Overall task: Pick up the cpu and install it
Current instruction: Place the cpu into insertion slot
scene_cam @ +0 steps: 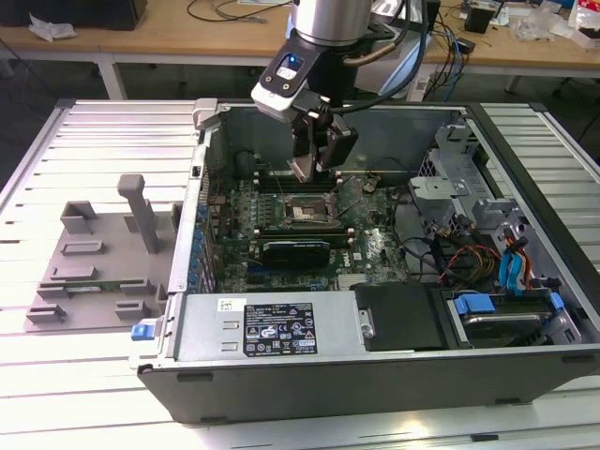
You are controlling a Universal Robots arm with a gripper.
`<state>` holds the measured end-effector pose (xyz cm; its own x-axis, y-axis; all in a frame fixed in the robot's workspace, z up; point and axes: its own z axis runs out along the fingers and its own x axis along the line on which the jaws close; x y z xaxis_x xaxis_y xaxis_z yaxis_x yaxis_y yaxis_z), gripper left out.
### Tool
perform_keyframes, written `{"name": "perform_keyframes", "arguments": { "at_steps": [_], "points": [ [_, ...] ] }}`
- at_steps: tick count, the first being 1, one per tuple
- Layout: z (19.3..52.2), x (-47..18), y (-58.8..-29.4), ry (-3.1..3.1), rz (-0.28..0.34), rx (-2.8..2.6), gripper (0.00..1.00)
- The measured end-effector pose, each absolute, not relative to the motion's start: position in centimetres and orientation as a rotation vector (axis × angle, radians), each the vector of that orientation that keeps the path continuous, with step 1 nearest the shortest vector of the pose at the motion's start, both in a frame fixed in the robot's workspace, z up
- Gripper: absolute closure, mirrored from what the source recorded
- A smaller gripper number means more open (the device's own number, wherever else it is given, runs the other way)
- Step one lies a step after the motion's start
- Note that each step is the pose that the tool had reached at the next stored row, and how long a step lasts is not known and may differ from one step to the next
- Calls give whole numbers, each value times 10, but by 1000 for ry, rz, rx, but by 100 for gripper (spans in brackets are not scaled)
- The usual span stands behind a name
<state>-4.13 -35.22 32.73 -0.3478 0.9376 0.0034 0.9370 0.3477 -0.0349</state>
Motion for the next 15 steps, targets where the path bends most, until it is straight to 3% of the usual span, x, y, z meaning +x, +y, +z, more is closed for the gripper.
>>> {"name": "perform_keyframes", "arguments": {
  "at_steps": [15],
  "points": [
    [327,-41,-352,-2415,41,-1972,45]
  ]
}}
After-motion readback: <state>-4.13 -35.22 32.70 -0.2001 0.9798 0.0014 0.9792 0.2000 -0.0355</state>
